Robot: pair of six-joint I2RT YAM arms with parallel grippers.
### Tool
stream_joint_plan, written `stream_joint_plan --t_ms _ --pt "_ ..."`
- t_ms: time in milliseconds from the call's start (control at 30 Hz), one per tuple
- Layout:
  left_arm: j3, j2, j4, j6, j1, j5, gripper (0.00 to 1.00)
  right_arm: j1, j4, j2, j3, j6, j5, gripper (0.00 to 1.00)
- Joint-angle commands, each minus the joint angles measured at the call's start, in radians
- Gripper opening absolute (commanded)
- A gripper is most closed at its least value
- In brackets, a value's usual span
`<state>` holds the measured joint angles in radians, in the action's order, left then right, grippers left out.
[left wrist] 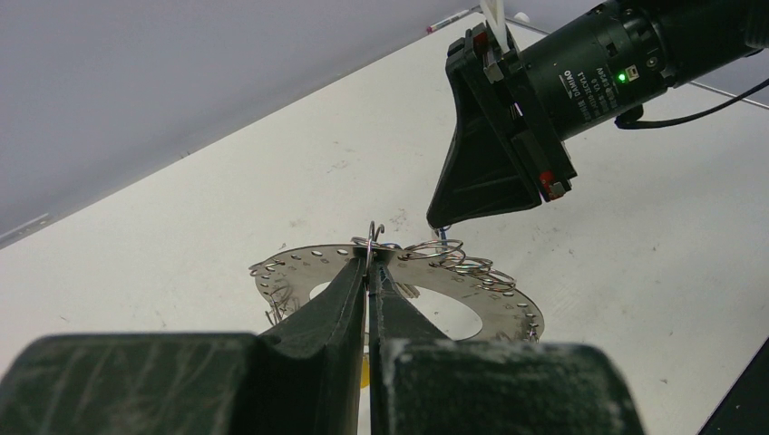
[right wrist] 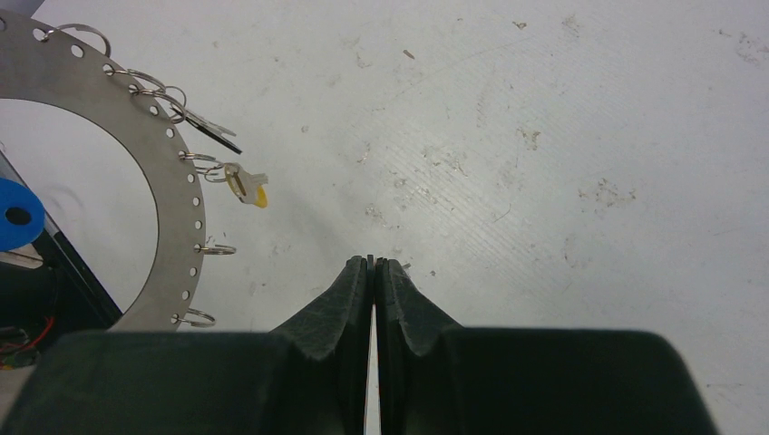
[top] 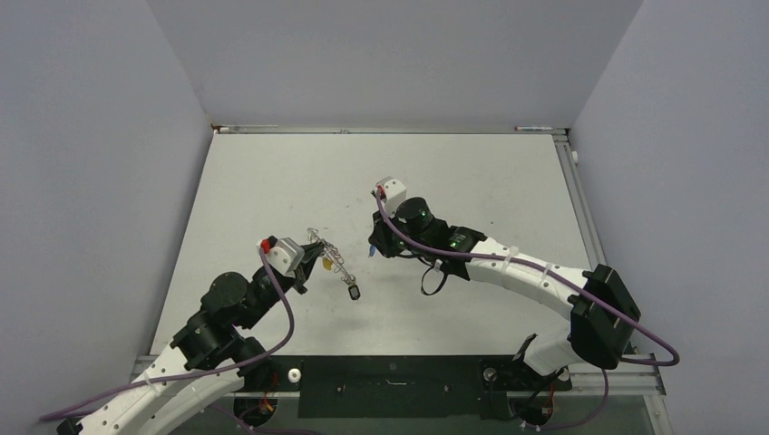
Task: Put the keys on the keyring
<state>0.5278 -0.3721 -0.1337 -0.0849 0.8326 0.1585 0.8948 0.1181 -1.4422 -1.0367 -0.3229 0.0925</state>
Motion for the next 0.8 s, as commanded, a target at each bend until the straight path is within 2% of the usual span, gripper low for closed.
stream_joint_plan --t_ms 0,333,767 --pt "0.026 -0.016 0.099 0.039 0.005 0.045 0.0 0.02 -0.044 0.042 -0.004 -0.013 -0.078 0.05" --pt "0.029 -0.027 0.102 0.038 -0.006 0.019 0.0 0.034 0.051 0.115 0.011 -0.026 -0.205 0.05" --pt "0.032 -0.027 0.115 0.051 -0.035 -0.046 0.0 0.03 0.174 0.167 -0.035 -0.022 -0.107 0.05"
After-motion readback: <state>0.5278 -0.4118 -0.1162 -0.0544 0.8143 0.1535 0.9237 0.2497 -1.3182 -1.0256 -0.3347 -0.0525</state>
